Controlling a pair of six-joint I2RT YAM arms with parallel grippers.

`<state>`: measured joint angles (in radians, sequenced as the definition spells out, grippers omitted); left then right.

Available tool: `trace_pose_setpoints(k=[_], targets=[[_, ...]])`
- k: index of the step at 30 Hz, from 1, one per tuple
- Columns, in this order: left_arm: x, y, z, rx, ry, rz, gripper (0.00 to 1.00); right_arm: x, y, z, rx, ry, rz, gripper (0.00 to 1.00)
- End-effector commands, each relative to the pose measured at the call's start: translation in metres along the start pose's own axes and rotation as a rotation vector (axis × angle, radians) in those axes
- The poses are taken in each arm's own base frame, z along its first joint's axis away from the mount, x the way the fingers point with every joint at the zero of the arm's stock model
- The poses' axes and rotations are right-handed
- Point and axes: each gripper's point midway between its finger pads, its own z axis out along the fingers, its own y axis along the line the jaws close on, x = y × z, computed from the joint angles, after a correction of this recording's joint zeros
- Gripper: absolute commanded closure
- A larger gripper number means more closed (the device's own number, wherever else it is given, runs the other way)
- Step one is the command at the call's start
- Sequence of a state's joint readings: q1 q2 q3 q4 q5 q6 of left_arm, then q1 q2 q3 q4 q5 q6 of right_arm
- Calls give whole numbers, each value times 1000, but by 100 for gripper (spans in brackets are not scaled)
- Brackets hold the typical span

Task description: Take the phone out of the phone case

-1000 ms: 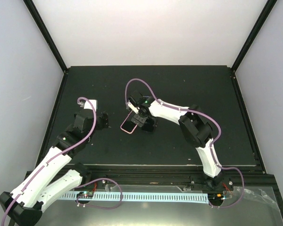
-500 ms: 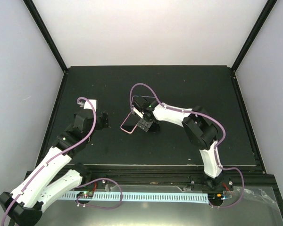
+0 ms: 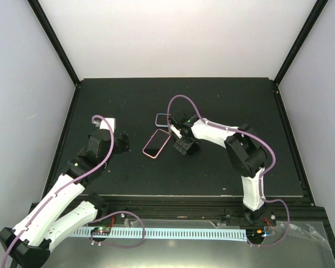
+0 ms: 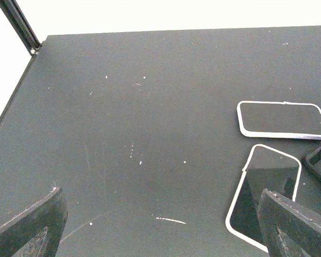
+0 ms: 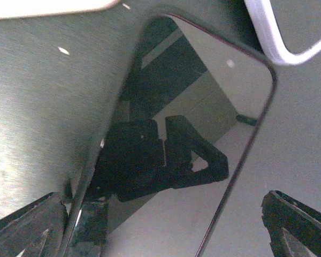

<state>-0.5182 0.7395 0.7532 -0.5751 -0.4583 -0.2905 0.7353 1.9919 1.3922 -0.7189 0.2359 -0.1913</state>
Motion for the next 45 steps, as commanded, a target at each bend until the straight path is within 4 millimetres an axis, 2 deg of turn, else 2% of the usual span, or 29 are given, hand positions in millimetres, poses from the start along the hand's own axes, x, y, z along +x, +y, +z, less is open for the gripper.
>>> trace_pose_setpoints(k=[1,11,18,24,26,30,37,39,42,45], targets=[[-5,-1,-2,16,-21,-8,1,13,-8,3,-67,30,87,0],[-5,-4,-3,30,-20,-6,1,22,-4,11,-173,96,96,0],[-5,-5,-3,39,-20,-6,1,29,-13,18,-198,135,116,0],[-5,-6,-3,41,-20,-4,1,37,-6,24,-237,180,112,1],[-5,-6,-3,42,-21,-5,1,39,-3,27,-247,192,111,3],[-5,-5,-3,40,-21,-5,1,46,1,33,-253,217,110,15],[-4,-6,-1,41,-15,-2,1,57,14,39,-310,259,104,17],[-3,-7,0,44,-12,-4,1,58,13,38,-305,255,105,29],[-1,-11,1,61,1,-4,1,52,10,23,-302,191,115,40],[2,-20,5,99,21,2,1,39,10,-9,-334,61,114,48]])
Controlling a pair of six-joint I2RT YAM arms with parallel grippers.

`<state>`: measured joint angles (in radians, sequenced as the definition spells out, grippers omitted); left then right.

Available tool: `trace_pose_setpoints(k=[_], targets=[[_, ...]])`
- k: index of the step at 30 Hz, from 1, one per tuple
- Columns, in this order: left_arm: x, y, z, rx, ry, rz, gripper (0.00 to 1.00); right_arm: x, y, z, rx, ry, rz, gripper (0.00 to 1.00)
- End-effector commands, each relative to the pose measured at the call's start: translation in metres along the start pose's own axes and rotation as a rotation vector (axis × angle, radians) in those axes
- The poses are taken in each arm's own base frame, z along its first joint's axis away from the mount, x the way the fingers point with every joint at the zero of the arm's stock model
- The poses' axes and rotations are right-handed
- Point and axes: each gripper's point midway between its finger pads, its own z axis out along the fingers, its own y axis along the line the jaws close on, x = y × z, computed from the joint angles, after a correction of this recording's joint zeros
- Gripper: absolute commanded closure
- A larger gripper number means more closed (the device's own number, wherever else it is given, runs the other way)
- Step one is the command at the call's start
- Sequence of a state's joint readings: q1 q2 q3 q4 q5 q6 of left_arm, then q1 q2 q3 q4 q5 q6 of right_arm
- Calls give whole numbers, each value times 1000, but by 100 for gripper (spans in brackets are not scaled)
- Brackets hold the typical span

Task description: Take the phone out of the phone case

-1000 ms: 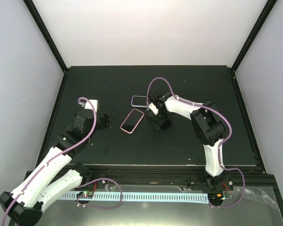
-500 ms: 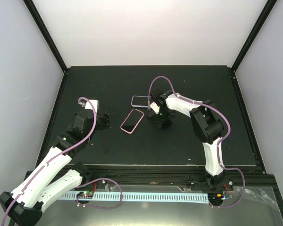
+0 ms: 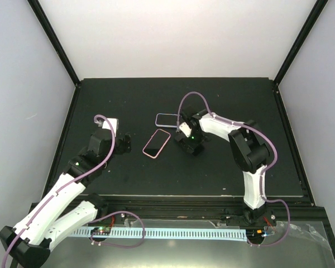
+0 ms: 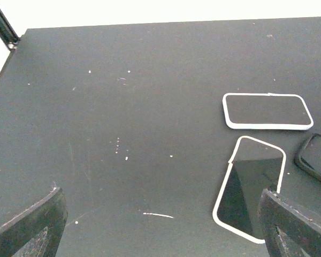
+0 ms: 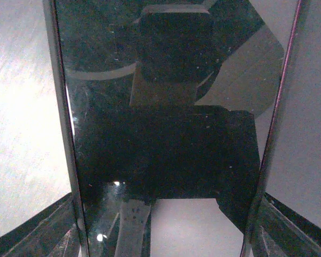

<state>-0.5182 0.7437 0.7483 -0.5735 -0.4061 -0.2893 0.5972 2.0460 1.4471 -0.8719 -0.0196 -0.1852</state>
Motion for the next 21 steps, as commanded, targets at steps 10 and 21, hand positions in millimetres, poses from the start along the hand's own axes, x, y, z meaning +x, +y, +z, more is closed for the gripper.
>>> trace_pose_setpoints(k=[10,21], targets=[[-9,-108,-21,605,70,-103,15,15,55,-132,-182,-449,-127,64],[-23,-186,-46,894,92,-276,32,43,82,-188,-220,-794,-195,64]])
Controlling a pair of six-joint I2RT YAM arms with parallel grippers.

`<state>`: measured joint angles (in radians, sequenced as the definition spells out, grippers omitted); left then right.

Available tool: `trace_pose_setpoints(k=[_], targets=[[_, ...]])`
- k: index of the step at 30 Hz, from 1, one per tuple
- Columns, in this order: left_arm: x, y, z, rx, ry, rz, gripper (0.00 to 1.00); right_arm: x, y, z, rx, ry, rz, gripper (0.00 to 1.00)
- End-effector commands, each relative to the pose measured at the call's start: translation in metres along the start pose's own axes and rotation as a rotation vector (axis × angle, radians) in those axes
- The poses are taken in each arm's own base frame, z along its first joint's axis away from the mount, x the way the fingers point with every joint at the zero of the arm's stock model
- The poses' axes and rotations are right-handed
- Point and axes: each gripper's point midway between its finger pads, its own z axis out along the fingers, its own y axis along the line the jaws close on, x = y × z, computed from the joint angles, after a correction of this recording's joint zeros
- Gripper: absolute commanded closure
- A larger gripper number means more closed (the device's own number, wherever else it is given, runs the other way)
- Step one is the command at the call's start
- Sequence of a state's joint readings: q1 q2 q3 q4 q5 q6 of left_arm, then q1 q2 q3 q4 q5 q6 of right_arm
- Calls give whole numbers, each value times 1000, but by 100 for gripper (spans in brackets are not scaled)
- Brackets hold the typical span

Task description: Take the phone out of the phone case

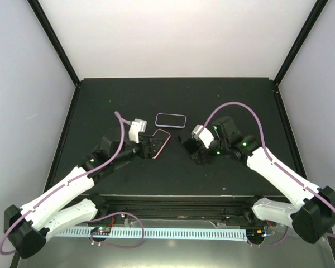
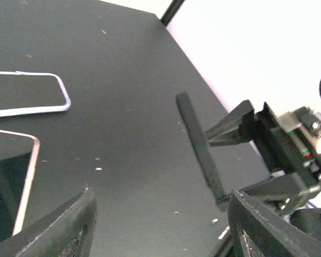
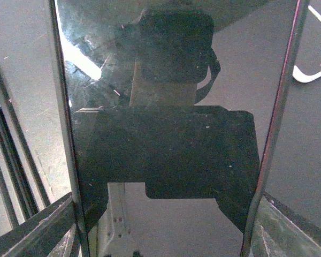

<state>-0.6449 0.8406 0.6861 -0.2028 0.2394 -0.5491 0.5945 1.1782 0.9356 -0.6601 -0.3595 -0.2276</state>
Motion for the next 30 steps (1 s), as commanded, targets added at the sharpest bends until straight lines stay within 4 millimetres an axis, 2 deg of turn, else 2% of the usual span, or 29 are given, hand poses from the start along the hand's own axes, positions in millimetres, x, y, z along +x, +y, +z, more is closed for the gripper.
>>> trace_pose_setpoints(k=[1,5,12,16,24,30], targets=[[-16,-41,18,116,-8,-64,33,-25,10,-13,-26,-179,-60,64],[-10,-58,39,119,13,-76,38,-26,8,-17,0,-195,-67,63],[-1,-74,65,110,27,-107,50,-27,6,-25,34,-239,-55,63],[1,-76,78,84,28,-112,54,-29,5,-29,55,-254,-59,63],[-9,-88,94,103,-9,-117,68,-29,-2,-32,99,-270,-50,62],[-6,-90,106,106,-4,-121,80,-30,-8,-34,138,-278,-35,62]])
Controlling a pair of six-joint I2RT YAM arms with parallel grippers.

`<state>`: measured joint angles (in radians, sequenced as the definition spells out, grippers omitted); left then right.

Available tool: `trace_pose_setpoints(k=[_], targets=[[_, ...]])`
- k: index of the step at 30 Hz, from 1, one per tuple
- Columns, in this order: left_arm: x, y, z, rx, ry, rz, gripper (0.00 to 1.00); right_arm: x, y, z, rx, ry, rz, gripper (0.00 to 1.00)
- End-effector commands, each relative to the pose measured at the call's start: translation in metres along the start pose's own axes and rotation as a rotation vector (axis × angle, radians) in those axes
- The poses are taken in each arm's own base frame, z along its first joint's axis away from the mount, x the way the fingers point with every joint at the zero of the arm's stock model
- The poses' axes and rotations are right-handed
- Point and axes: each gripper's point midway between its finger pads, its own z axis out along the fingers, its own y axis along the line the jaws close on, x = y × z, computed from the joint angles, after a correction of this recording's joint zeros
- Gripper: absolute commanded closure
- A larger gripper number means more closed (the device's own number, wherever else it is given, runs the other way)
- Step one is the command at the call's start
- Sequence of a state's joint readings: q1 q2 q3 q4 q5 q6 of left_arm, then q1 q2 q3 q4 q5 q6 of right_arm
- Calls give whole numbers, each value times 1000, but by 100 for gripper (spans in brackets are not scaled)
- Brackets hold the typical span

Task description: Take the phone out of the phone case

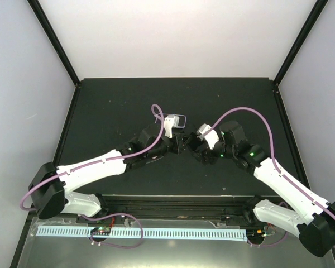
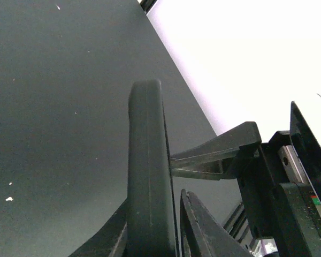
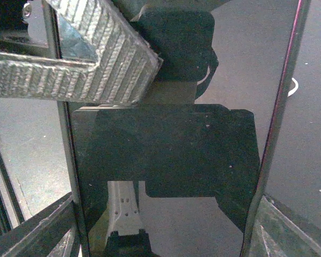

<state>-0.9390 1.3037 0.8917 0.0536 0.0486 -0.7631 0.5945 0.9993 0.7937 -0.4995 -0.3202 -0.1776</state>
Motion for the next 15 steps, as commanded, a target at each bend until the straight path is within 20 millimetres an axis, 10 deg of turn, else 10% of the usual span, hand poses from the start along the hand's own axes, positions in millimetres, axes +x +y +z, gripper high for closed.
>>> trace_pose_setpoints(k=[1,8,12,15], targets=[[-20,-22,2,54,-64,-6,82,-26,-10,-10,63,-107,-18,62],[-20,-27,4,72,-62,20,98,-26,-11,-10,74,-109,-18,58],[-28,-26,-8,53,-84,83,98,-26,-6,-11,47,-100,-30,7],[-40,-25,-31,22,-112,150,99,-32,2,-19,9,-110,-49,0]])
